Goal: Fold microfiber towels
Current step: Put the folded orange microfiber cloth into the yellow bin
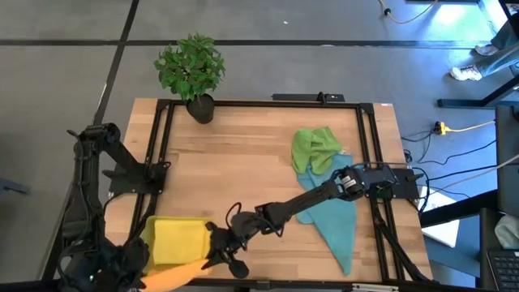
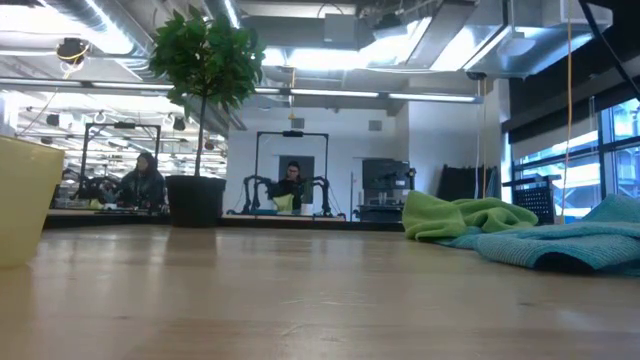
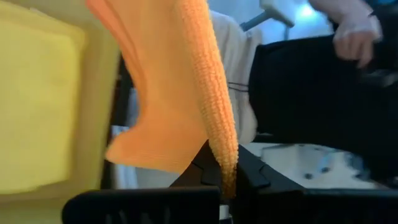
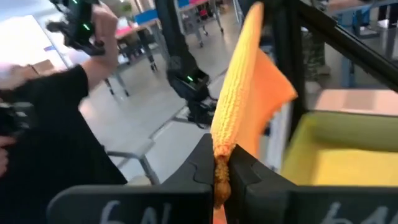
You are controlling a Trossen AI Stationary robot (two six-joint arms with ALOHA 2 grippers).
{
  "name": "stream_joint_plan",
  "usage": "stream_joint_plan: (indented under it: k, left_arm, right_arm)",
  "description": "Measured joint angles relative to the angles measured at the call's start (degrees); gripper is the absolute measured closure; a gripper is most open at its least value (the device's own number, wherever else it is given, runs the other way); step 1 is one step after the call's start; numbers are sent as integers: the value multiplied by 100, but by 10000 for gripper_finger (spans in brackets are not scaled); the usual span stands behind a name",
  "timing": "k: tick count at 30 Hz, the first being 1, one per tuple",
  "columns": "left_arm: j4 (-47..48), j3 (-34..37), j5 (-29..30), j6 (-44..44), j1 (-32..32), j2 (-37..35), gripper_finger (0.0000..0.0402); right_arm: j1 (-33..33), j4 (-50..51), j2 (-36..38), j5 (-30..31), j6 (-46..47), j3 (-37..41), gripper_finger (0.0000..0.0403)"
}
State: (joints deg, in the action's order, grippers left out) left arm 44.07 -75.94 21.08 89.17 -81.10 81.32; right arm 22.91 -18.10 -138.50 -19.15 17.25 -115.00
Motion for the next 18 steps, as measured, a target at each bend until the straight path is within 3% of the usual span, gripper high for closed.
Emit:
stream_joint_plan:
  k: [8, 13, 18]
  left_arm:
    - [-611, 0, -4, 68, 0, 0, 401]
    - [95, -6, -109, 326, -114, 0, 401]
    - [1106, -13, -368, 853, -208, 0, 401]
  right_arm:
    - [301, -21, 11, 306, 506, -261, 394]
    - [296, 115, -77, 812, 683, -279, 394]
    - [129, 153, -371, 925, 1121, -249, 394]
